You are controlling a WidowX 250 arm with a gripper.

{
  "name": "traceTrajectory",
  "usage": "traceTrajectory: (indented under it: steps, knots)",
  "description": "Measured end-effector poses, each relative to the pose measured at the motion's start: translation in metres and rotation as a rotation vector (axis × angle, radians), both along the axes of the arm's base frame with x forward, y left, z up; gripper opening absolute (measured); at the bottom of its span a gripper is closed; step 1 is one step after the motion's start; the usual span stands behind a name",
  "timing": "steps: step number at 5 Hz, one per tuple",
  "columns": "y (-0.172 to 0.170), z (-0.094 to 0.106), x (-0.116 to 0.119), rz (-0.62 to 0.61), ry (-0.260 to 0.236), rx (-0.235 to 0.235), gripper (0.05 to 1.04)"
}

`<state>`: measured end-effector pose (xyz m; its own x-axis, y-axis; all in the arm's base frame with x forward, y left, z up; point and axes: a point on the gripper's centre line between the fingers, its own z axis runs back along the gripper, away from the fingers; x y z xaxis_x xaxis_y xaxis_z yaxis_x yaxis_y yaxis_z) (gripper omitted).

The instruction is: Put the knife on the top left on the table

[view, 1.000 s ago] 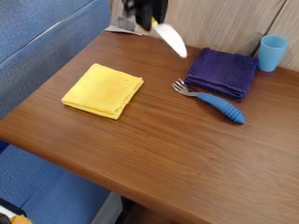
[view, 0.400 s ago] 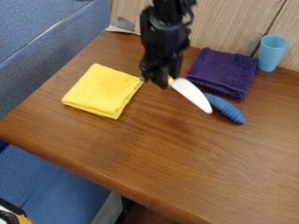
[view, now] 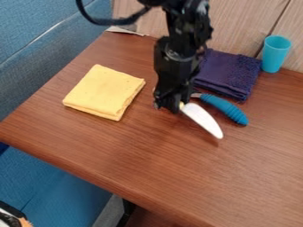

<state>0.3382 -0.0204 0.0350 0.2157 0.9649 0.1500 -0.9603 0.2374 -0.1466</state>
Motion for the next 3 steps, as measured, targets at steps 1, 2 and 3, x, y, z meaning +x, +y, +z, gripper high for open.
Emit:
traceTrajectory:
  steps: [1,2,3]
  knots:
    - [-0.0018,-0.0062,0.0043,-0.004,0.009,-0.003,0.326]
    - [-0.0019,-0.0063,0.0067,0.004,0.017,-0.002,0.388]
    - [0.0016,-0.0061,0.0033,0.02,0.038,0.018,0.69]
